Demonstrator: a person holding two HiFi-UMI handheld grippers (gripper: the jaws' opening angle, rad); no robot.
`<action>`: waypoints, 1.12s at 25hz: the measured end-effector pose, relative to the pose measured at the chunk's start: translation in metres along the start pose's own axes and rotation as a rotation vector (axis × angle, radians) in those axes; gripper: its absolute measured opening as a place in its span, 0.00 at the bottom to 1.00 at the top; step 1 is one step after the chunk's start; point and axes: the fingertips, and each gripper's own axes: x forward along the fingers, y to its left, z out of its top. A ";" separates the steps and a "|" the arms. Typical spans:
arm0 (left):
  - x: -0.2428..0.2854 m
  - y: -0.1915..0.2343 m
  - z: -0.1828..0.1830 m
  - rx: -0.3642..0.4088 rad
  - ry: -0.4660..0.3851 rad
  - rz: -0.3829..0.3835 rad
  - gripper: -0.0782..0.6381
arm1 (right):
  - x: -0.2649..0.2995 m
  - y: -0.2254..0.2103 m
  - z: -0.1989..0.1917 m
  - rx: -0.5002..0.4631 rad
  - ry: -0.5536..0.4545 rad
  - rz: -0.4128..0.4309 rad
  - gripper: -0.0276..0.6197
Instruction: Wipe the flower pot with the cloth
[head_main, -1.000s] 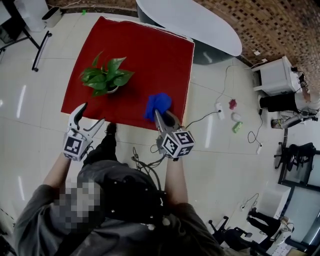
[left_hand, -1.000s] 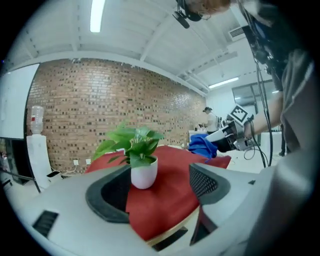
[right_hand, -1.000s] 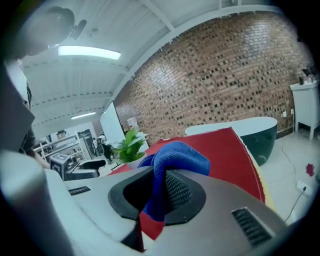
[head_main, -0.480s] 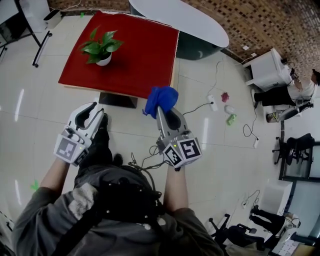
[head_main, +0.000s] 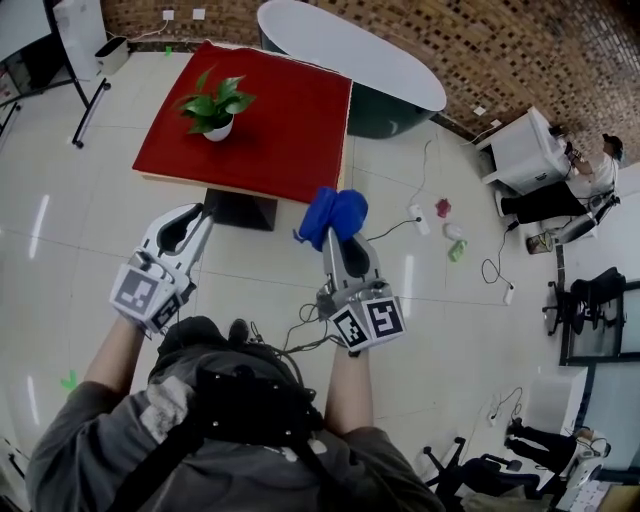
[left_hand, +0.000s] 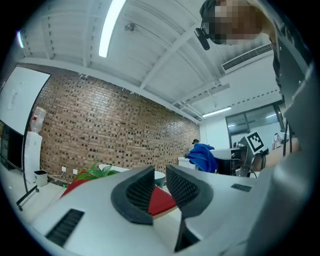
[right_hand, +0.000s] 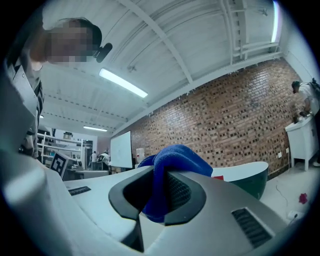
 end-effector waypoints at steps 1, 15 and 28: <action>-0.011 0.001 0.003 -0.004 -0.002 -0.006 0.20 | -0.004 0.011 0.003 -0.005 -0.009 -0.011 0.14; -0.130 0.009 0.039 0.000 0.013 -0.057 0.13 | -0.029 0.171 -0.008 -0.121 0.062 0.001 0.14; -0.188 0.018 0.039 0.077 0.039 0.007 0.13 | -0.052 0.220 -0.012 -0.151 0.072 -0.067 0.14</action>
